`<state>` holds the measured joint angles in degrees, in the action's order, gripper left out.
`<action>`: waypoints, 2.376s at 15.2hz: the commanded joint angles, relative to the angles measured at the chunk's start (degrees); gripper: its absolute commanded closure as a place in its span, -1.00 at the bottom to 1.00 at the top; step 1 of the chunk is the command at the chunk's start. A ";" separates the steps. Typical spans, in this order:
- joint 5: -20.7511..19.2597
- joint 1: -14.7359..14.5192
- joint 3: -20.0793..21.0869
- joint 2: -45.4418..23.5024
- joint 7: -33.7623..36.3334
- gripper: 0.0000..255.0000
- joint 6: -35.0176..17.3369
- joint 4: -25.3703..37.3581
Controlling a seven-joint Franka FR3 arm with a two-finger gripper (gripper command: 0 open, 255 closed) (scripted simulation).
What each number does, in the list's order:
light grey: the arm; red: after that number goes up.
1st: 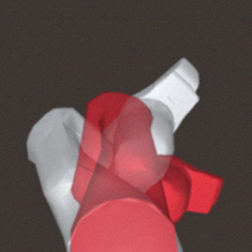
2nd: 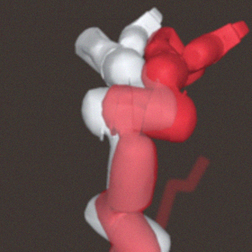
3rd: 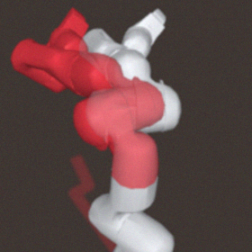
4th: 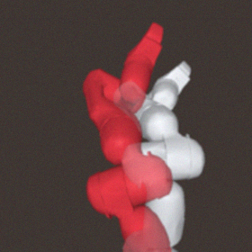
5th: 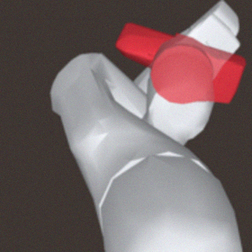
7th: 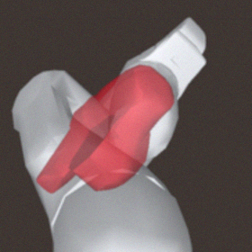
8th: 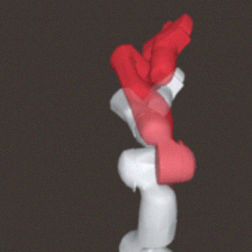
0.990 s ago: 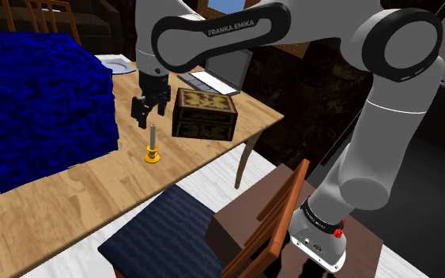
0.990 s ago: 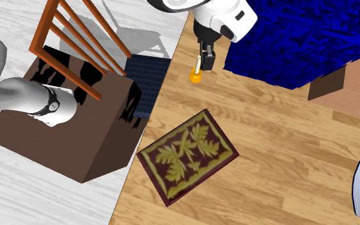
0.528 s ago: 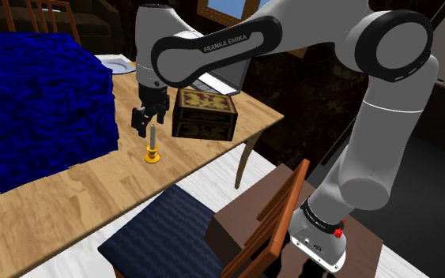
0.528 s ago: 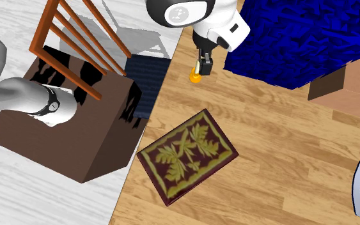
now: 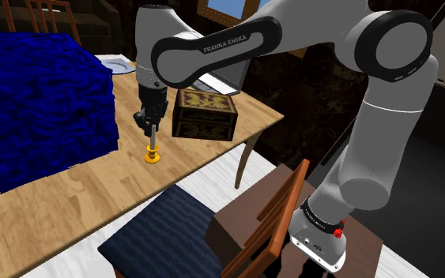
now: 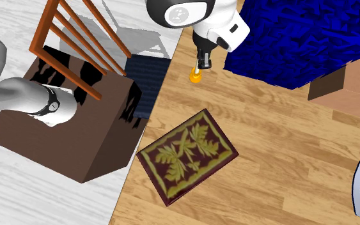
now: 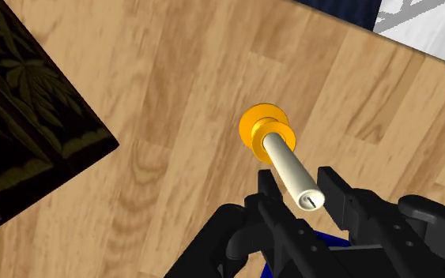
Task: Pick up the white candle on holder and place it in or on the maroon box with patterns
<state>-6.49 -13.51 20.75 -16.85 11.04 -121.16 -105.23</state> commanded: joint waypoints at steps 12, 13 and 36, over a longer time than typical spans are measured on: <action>0.58 0.13 0.20 1.20 -0.37 1.00 2.69 1.57; 0.71 0.16 0.24 1.48 -0.45 1.00 3.37 2.00; 2.24 0.09 0.82 4.49 -1.46 1.00 20.09 15.94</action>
<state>-4.29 -13.40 21.54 -12.44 9.60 -101.84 -89.95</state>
